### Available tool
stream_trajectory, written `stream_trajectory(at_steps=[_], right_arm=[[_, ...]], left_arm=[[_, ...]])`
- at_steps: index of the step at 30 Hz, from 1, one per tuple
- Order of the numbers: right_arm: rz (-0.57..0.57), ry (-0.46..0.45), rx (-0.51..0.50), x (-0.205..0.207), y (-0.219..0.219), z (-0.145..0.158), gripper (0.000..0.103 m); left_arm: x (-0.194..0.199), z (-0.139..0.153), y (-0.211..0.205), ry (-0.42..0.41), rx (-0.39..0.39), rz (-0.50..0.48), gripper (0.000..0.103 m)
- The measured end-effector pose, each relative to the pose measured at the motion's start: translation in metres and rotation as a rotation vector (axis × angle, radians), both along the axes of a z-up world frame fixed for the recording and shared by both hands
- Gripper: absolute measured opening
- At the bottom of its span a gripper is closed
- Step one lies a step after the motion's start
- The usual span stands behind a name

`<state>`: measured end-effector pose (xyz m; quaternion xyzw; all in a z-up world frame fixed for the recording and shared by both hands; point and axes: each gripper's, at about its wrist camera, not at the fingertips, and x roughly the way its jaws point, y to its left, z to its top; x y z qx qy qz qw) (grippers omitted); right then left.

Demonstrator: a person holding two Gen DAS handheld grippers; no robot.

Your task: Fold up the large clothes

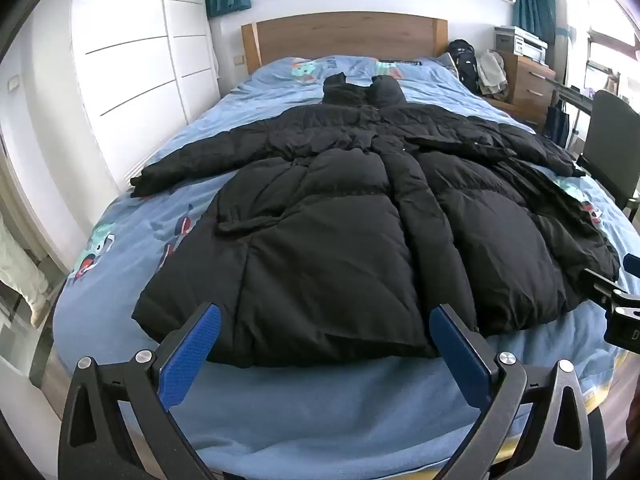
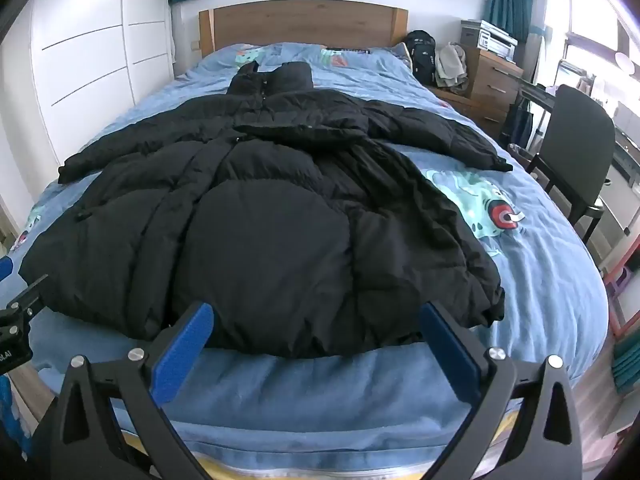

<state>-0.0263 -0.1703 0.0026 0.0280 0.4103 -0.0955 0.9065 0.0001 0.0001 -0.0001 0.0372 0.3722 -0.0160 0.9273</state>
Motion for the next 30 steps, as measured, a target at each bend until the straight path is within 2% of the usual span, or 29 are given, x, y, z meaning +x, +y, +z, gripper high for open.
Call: stream_trajectory(at_steps=[30], right_arm=[[0.003, 0.032, -0.008, 0.004, 0.005, -0.009, 0.103]], left_arm=[[0.004, -0.012, -0.002, 0.054, 0.003, -0.003, 0.102]])
